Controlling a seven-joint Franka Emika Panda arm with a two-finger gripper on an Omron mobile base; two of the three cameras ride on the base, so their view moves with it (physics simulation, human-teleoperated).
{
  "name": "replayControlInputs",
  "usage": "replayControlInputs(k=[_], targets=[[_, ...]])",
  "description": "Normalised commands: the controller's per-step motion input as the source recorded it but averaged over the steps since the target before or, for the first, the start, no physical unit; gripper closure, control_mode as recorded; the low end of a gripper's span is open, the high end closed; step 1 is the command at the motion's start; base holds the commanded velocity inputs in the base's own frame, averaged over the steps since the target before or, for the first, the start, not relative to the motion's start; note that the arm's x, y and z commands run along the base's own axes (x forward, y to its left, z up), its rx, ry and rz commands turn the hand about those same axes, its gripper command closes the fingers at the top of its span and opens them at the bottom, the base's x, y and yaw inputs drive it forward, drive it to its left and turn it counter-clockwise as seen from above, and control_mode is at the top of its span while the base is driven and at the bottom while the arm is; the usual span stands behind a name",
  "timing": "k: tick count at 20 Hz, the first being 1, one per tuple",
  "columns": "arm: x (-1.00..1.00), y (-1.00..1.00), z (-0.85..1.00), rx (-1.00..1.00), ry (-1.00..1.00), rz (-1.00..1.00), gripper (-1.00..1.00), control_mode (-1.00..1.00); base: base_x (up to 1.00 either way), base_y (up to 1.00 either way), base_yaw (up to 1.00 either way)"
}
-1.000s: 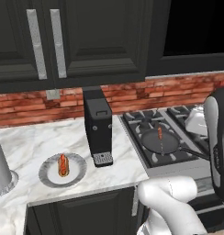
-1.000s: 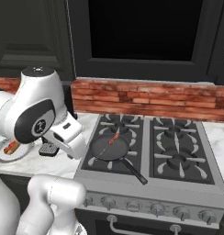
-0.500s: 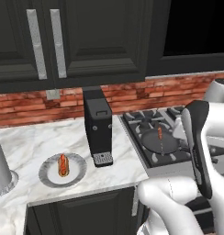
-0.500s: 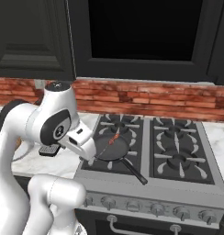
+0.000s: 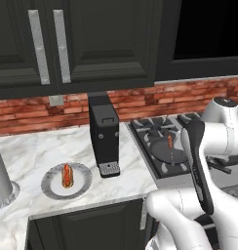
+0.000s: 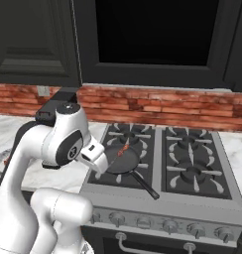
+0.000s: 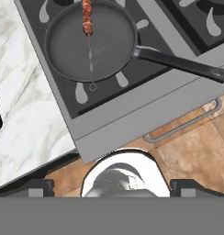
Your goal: Place the cold items (cucumber and squash) from the fridge in one tupperware on the dining counter. Place the warm items (kebab skewer and hot dog) in the stove area in another tupperware.
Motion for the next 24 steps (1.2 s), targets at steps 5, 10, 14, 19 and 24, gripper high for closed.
replayControlInputs(k=[5, 10, 14, 19, 24], targets=[[0.53, -0.01, -0.23, 0.0, 0.0, 0.0, -1.0, -1.0, 0.0, 0.0, 0.0], [0.49, -0.05, -0.25, 0.0, 0.0, 0.0, -1.0, -1.0, 0.0, 0.0, 0.0], [0.43, -0.05, -0.24, 0.0, 0.0, 0.0, -1.0, -1.0, 0.0, 0.0, 0.0], [0.4, -0.06, -0.24, 0.0, 0.0, 0.0, -1.0, -1.0, 0.0, 0.0, 0.0], [0.4, -0.08, -0.27, 0.0, 0.0, 0.0, -1.0, -1.0, 0.0, 0.0, 0.0]])
